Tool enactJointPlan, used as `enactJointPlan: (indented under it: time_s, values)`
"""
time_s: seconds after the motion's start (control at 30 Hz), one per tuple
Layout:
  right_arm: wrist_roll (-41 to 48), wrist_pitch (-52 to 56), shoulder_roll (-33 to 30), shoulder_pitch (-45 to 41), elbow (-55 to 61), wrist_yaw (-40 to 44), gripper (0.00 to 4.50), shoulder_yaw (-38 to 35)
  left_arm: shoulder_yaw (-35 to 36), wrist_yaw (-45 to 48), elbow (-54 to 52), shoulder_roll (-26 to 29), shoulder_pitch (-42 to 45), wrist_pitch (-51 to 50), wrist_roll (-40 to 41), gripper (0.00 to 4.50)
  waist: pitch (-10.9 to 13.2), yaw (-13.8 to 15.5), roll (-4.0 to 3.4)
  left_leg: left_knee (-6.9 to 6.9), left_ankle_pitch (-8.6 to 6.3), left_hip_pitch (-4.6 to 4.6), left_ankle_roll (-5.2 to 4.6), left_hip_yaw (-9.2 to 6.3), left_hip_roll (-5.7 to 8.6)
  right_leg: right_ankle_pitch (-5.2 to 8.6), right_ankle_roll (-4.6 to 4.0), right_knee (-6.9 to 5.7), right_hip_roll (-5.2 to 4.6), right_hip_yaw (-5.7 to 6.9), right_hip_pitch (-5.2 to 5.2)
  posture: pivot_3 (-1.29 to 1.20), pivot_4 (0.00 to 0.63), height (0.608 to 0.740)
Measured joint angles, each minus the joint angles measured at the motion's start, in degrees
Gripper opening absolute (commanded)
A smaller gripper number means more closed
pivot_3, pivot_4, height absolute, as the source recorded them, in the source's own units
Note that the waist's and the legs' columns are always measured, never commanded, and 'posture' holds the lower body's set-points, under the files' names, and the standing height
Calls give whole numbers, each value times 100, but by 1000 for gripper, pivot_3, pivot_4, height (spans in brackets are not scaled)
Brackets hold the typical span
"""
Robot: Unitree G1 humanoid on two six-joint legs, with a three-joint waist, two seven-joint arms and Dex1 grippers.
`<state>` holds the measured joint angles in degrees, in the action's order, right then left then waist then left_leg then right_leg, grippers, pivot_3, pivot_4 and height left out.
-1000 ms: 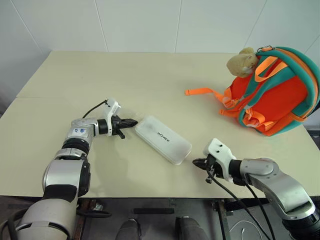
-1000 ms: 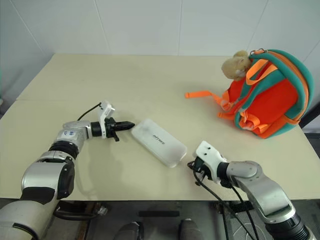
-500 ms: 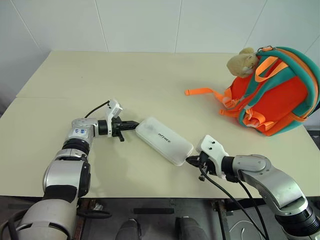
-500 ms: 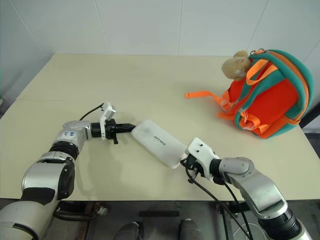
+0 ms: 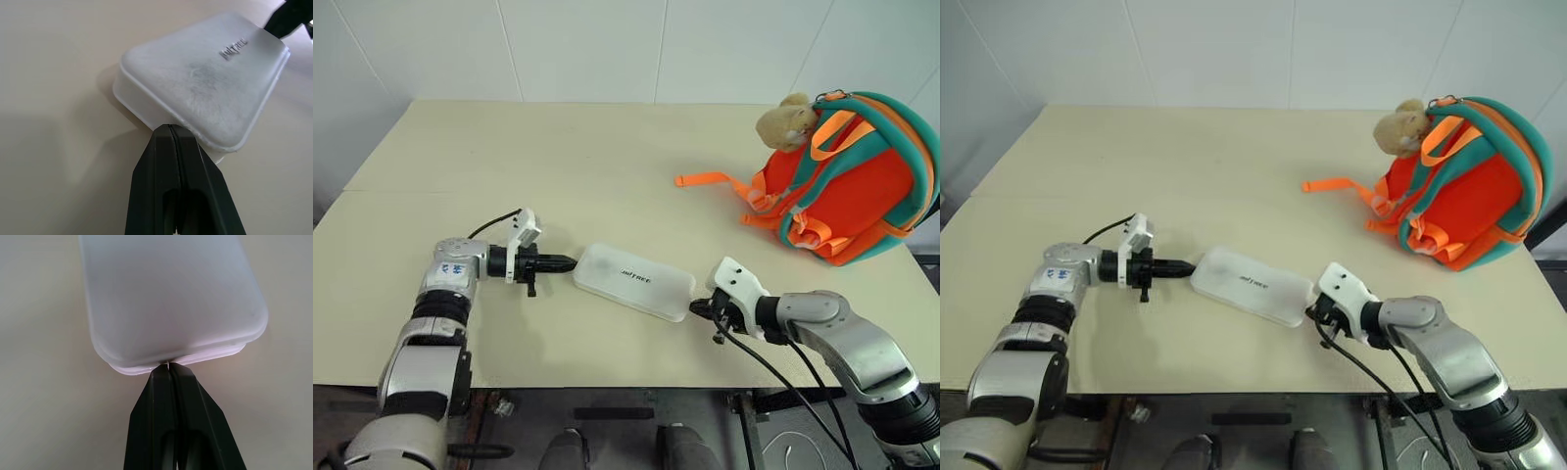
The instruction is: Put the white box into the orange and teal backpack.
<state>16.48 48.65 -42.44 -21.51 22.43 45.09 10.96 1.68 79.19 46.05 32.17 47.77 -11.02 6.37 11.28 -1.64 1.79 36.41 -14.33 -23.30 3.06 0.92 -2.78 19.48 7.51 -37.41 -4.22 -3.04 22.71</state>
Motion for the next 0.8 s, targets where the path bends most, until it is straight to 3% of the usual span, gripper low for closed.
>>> enactJointPlan:
  time_s: [0.4,0.8]
  values:
    - [-351,-607,-267,-404,-727,674,44,125,-95,-115,-2622,288,-1221,-1610,385,0,0,6,0,1,0,1,0,-2,0,0,0,0,0,-2,0,0,150,740]
    - [-356,-634,-400,-252,-632,1081,44,140,-162,-594,-3162,386,-1511,-2067,574,0,0,3,0,4,0,2,-1,-2,0,0,0,-1,0,-3,-1,0,150,740]
